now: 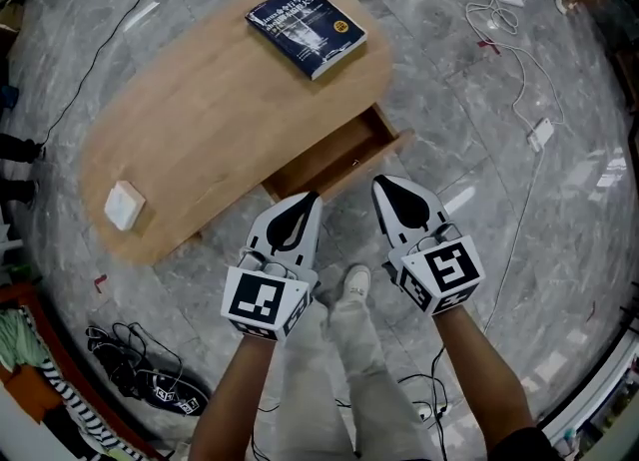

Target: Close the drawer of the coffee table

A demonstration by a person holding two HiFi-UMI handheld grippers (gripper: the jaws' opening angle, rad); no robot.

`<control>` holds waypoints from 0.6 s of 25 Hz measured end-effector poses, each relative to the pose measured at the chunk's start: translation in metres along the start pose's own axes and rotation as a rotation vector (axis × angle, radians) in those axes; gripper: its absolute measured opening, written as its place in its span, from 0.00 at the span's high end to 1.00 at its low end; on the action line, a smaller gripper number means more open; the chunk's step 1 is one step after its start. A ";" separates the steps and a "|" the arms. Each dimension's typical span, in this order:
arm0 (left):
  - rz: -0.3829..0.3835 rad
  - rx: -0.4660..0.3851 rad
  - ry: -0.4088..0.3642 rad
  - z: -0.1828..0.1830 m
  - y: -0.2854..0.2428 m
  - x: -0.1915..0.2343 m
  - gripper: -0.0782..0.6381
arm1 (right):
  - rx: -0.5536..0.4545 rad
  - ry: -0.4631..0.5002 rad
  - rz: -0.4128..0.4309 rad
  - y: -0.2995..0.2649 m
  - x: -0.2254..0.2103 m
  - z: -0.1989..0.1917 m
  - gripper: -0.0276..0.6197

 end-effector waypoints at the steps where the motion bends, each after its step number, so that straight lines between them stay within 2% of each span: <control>1: 0.002 0.004 -0.001 -0.002 -0.001 0.001 0.89 | 0.003 0.001 0.000 -0.002 0.000 -0.002 0.94; 15: 0.028 0.027 0.016 -0.023 -0.007 0.032 0.89 | 0.071 0.000 -0.011 -0.036 -0.005 -0.049 0.94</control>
Point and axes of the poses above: the fingertips, and each gripper's own axes: y backward along the fingers, x to its left, z out of its top, the point moved 4 cm from there along y, backward along the fingers, and after that the axes turned 1 degree about -z, right-handed, at the moved point
